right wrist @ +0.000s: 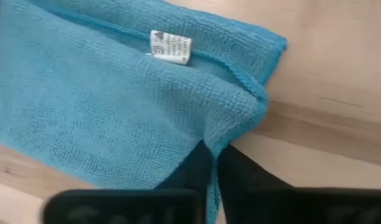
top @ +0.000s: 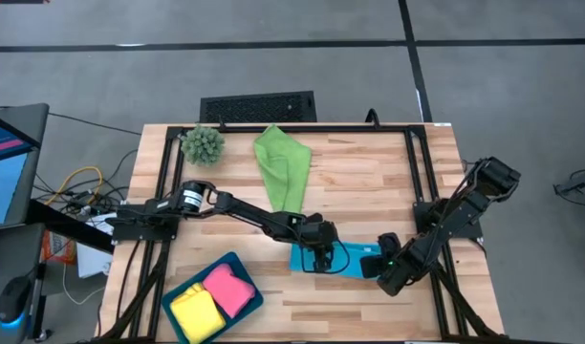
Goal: Fold microfiber towels
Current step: Fold the blue microfiber towel
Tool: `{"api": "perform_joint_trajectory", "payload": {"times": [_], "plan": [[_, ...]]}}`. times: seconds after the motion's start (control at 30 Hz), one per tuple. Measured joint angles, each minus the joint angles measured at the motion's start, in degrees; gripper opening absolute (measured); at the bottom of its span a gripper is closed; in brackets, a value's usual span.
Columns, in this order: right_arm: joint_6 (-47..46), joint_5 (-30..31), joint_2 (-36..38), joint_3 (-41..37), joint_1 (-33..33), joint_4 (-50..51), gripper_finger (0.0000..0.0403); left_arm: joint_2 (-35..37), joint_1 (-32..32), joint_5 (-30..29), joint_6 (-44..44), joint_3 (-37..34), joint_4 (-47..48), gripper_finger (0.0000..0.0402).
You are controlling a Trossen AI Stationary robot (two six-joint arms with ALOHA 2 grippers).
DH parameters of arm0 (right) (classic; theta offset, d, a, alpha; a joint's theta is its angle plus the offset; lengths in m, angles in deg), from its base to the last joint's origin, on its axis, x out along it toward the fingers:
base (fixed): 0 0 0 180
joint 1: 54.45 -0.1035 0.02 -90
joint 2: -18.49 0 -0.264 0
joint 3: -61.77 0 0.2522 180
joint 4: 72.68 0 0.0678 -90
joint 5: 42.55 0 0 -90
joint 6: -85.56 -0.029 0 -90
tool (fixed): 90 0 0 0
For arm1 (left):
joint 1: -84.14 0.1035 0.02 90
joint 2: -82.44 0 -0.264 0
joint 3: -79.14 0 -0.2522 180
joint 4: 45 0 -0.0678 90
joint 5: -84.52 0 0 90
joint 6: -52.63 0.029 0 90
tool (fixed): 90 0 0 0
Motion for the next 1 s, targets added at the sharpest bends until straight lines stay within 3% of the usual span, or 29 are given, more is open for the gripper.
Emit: {"api": "perform_joint_trajectory", "payload": {"times": [0.1, 0.37, 0.67, 0.8, 1.0], "plan": [[1.56, 0.12, 0.21, 0.0, 0.16, -0.19, 0.0016, 0.18, 0.48, -0.08, 0.02, -0.09, -0.39, 0.0], [3.31, 1.92, 1.81, 2.76, 0.32, 2.68, 0.0009, -0.16, 1.52, 2.75, -0.47, 4.31, 6.12, 0.0], [9.26, 2.89, 1.81, 7.41, 2.86, 3.47, 0.0013, -0.28, 1.41, 0.98, 3.17, 15.42, 25.79, 0.0], [12.37, 3.83, 1.81, 9.13, 4.1, 3.5, 0.0009, -0.02, 1.12, 3.24, 4.5, 19.88, 36.5, 0.0], [18.21, 3.86, 1.81, 11.45, 6.3, 3.05, 0.0013, 5.77, -3.04, 2.48, 8.76, 20.59, 45.92, 0.0]]}}
